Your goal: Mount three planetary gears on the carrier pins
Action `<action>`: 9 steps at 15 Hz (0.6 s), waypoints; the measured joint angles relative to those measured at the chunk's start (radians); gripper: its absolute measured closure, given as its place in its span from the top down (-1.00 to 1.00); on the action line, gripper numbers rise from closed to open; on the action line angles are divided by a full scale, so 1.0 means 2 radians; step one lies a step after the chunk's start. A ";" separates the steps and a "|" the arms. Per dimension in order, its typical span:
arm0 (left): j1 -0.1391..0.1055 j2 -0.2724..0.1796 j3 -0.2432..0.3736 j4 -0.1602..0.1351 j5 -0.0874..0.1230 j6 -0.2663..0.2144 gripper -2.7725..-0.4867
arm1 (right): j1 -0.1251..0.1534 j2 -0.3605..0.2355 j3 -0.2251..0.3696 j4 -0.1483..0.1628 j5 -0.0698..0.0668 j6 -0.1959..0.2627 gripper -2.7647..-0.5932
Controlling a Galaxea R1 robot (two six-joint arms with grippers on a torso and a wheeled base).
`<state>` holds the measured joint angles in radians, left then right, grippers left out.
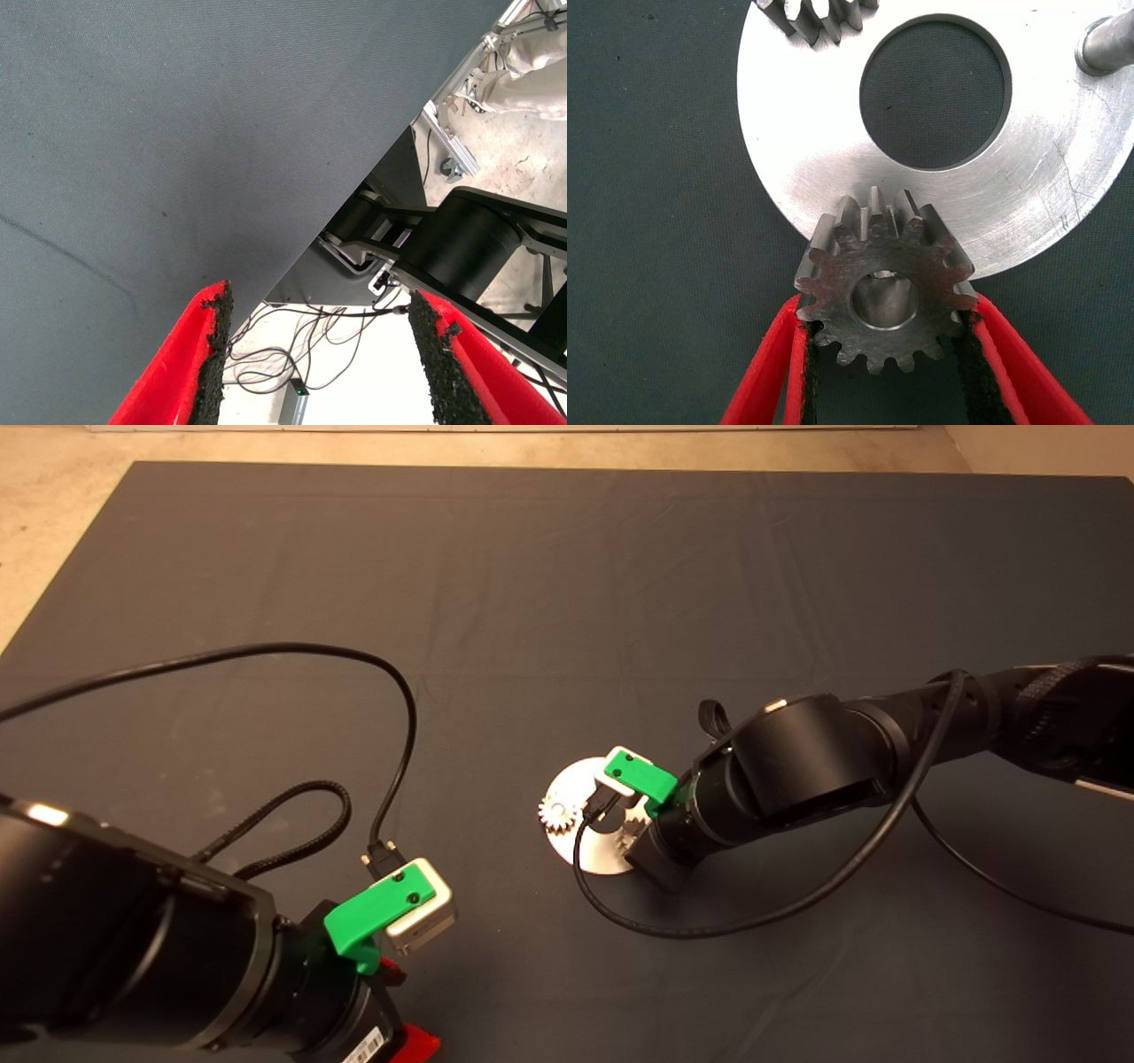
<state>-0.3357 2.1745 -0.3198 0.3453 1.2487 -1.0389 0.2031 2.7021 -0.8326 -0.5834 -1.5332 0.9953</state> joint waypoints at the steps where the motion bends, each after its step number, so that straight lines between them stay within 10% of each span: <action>1: 0.000 0.000 0.000 0.000 0.000 0.000 -0.26 | 0.000 0.000 0.000 0.000 0.000 0.000 -0.73; 9: 0.000 0.000 0.000 0.000 0.000 0.000 -0.26 | 0.000 0.000 0.000 0.000 0.000 -0.001 -0.73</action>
<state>-0.3357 2.1745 -0.3198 0.3453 1.2479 -1.0389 0.2034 2.7017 -0.8326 -0.5834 -1.5332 0.9943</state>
